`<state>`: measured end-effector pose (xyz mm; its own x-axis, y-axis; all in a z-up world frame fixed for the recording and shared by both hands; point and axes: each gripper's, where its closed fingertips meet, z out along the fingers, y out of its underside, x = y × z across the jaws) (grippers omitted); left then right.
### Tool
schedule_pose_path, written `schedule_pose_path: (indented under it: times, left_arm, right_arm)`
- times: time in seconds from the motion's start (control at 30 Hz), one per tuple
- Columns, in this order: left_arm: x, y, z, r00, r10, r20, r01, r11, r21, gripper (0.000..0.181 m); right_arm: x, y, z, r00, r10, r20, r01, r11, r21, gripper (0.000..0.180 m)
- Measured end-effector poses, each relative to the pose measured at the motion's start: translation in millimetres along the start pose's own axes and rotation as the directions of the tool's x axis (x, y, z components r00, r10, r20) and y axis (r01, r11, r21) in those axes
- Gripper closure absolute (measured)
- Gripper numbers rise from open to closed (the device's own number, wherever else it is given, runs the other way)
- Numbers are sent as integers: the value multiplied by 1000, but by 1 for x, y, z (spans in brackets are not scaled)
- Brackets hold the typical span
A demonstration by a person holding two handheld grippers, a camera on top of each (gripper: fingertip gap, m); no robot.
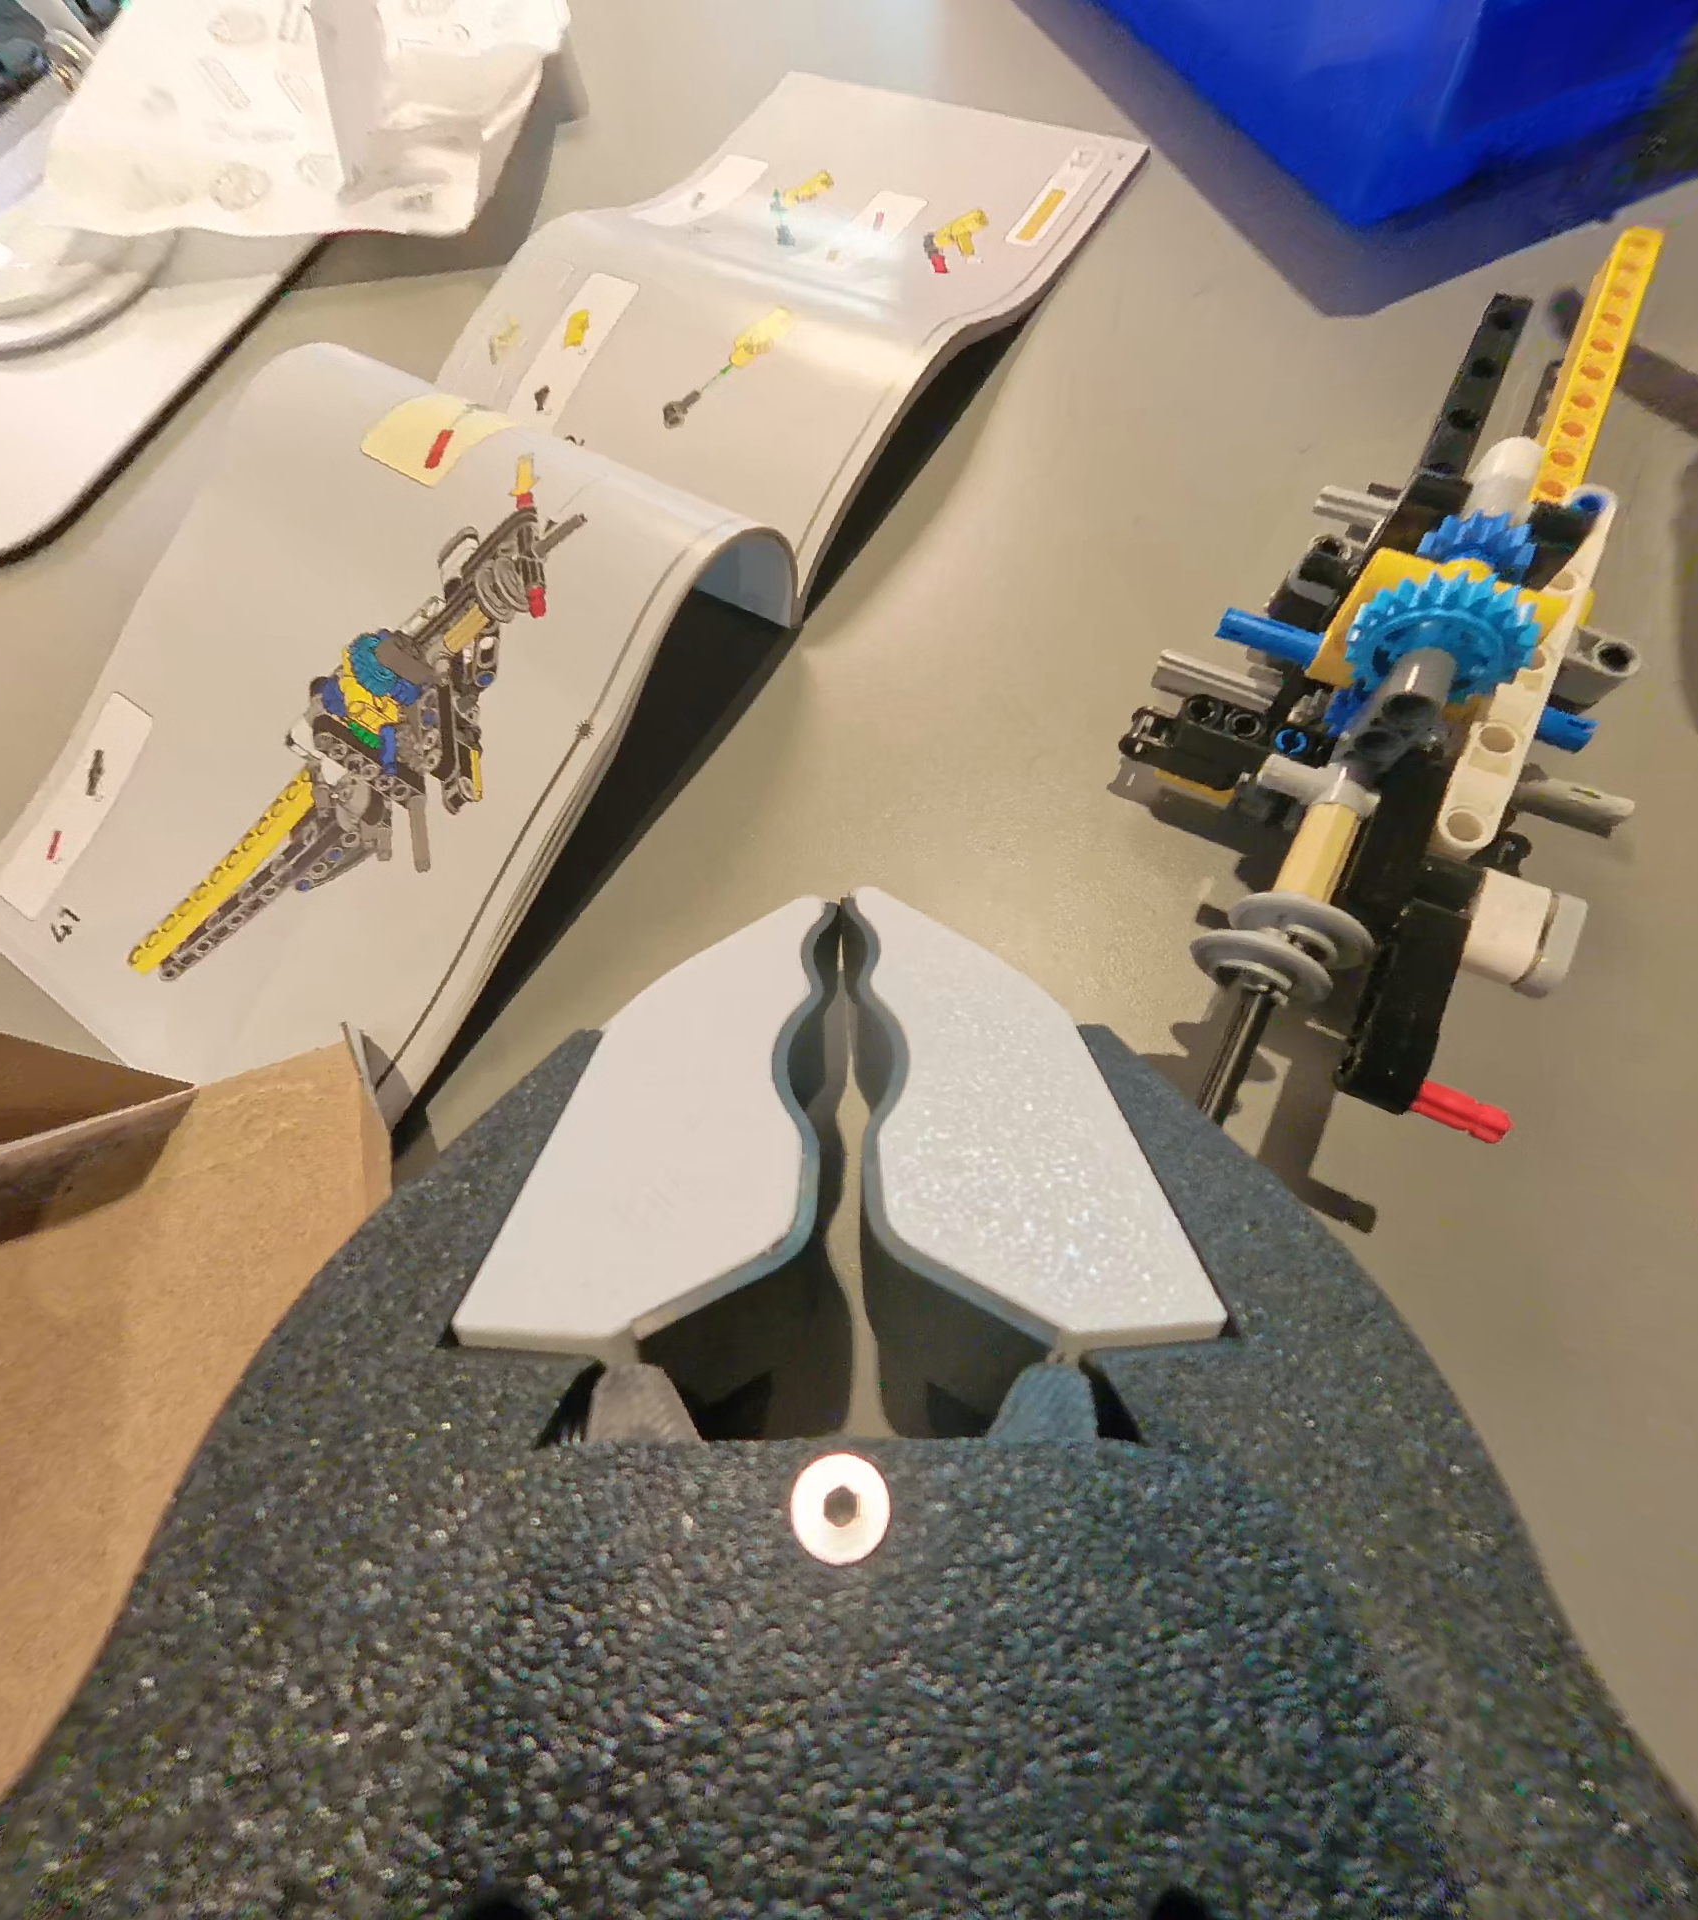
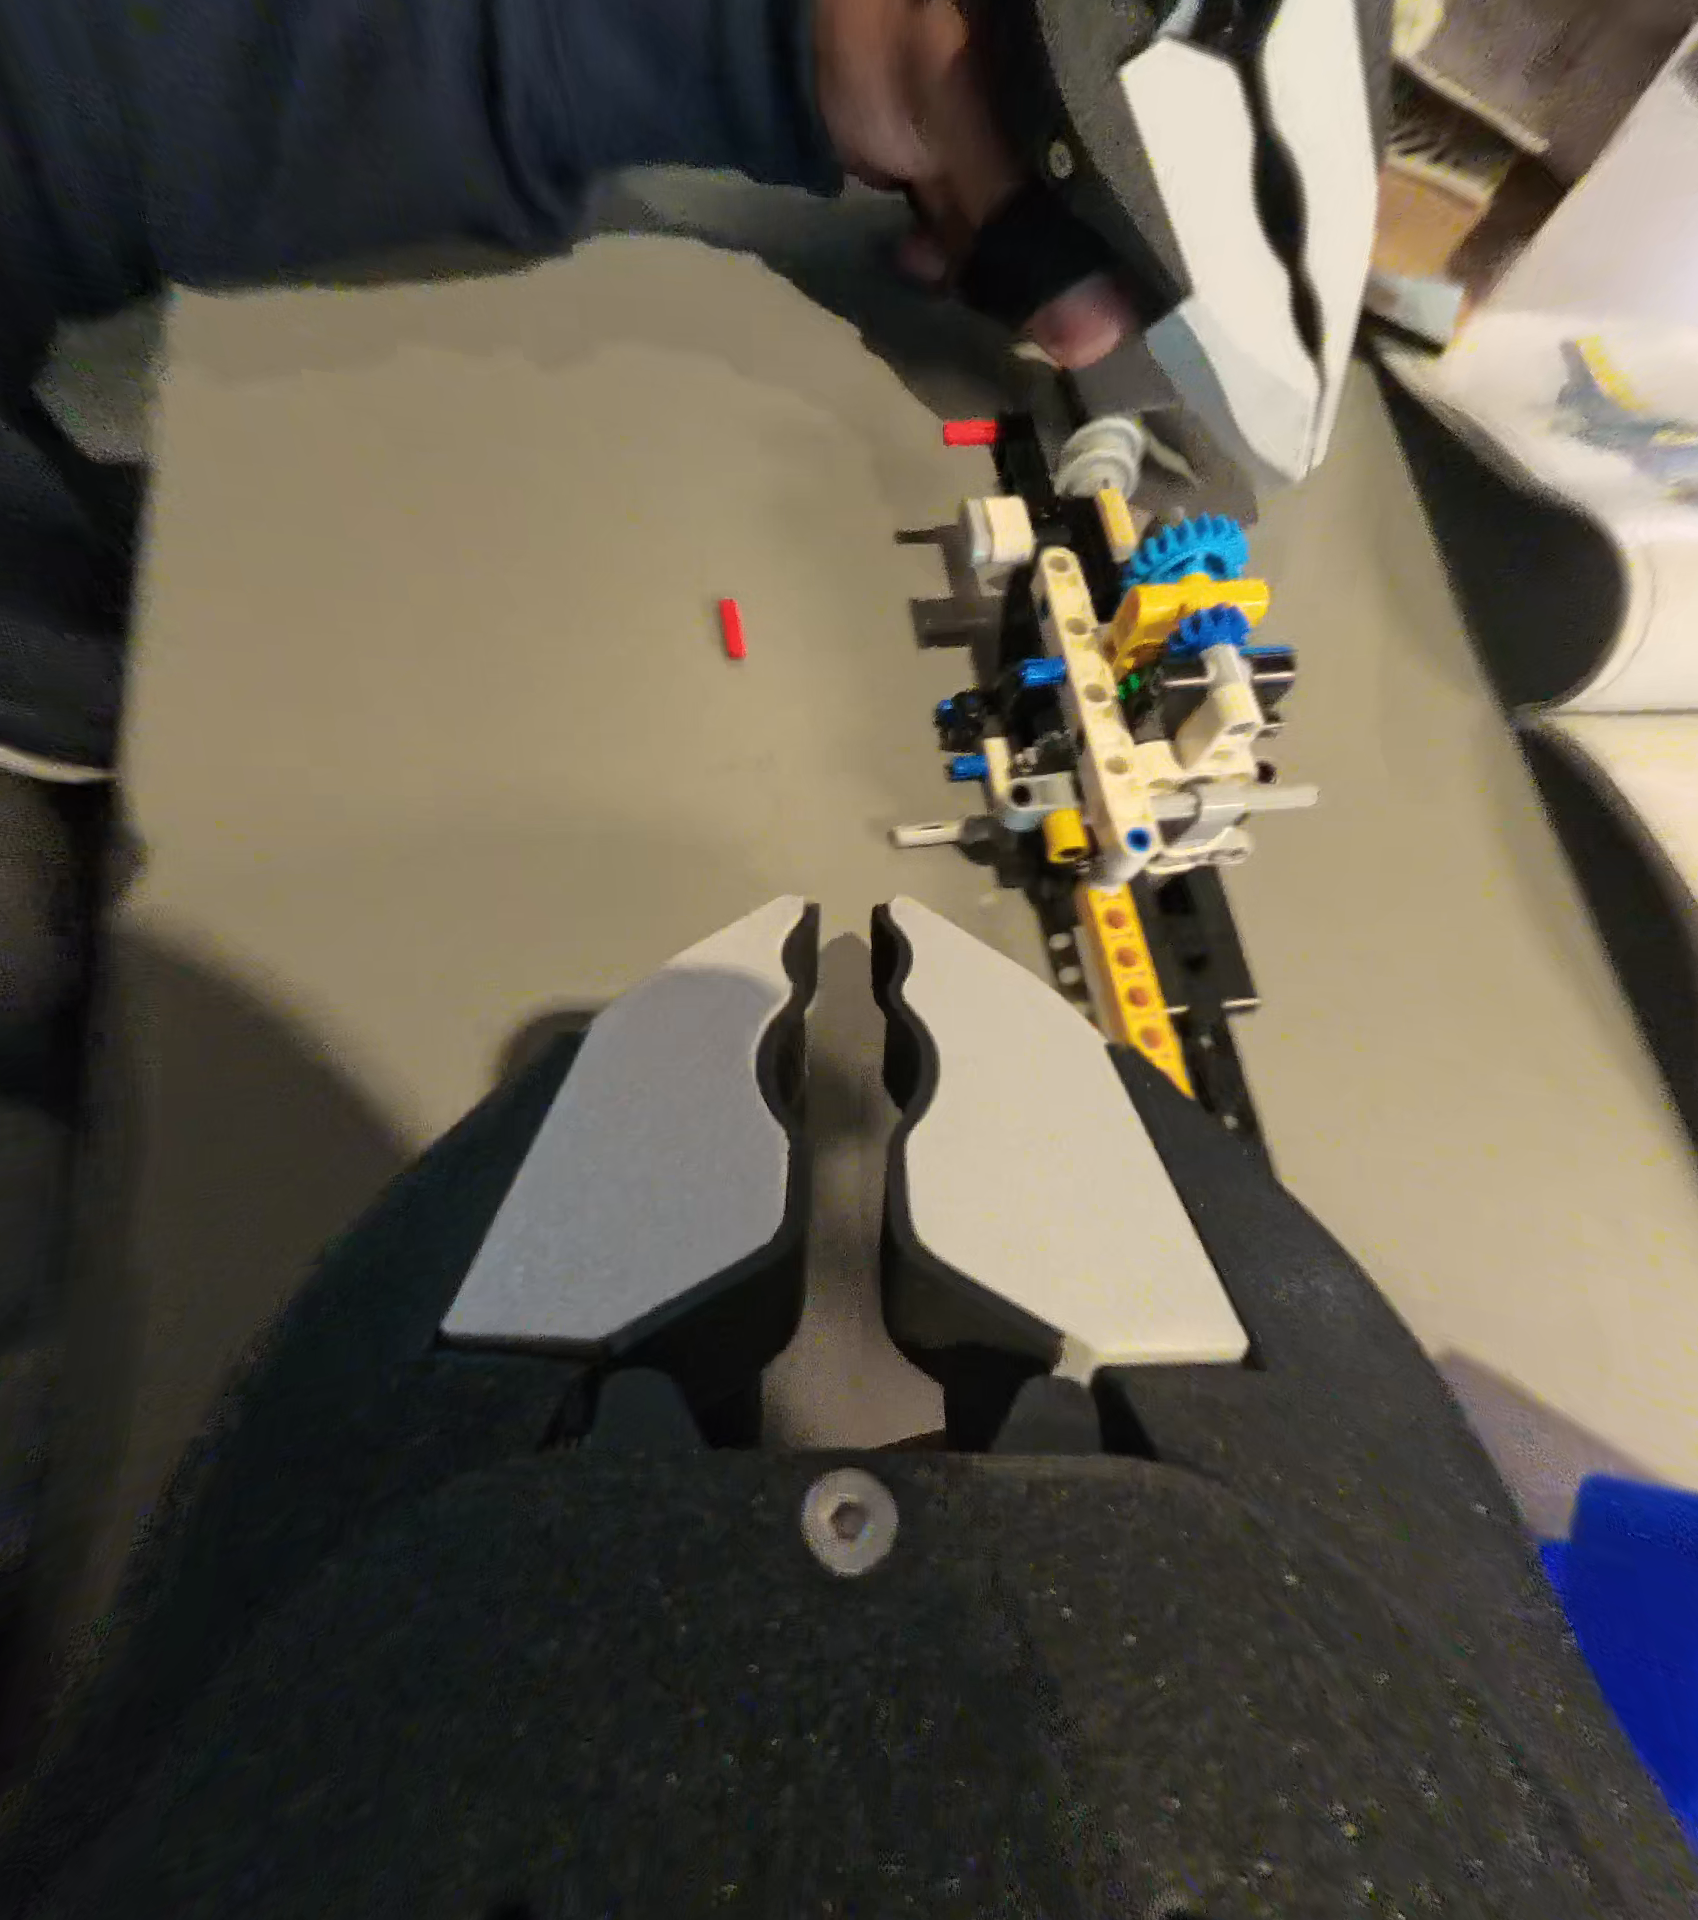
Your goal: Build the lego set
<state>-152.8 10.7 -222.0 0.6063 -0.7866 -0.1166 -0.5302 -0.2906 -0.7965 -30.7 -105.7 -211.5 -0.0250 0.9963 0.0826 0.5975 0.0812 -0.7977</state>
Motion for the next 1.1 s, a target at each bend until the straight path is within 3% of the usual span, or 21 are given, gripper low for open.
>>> schedule_pose_path:
  times: [0.1, 0.2, 0.3, 0.4, 0.5, 0.63, 0.9, 1.1]
  left_arm:
    - [0, -1, -1, 1000, 13, 9, -13, 1000, 13, 181]
    - [1, -2, -2, 1000, 21, 15, -21, 1000, 18, 181]
    - [0, -3, -3, 1000, 20, 21, -21, 999, 30, 181]
    - [0, -4, -4, 999, 24, 30, -25, 999, 40, 181]
    - [1, -5, -5, 999, 34, 38, -36, 998, 46, 181]
    - [0, -7, -9, 999, 23, 43, -26, 997, 74, 181]
    - [-1, -8, -10, 1000, 0, 25, -2, 996, 86, 181]
    - [0, -8, -10, 1000, 2, 24, -4, 996, 87, 181]
  right_arm:
    - [-8, -23, -36, 988, 138, 75, -143, 987, 72, 170]
    - [5, -43, -95, 967, 233, 103, -245, 963, 117, 170]
    - [71, -34, -166, 963, 236, -127, -228, 971, 74, 171]
    - [155, 30, -206, 906, 295, -303, -358, 917, -175, 168]
    - [200, 98, -210, 808, 490, -328, -584, 737, -339, 162]
    - [202, 143, -197, 790, 526, -316, -605, 584, -541, 159]
    - [213, 169, -189, 749, 574, -330, -643, 512, -569, 156]
    - [219, 181, -186, 758, 543, -362, -639, 506, -579, 155]
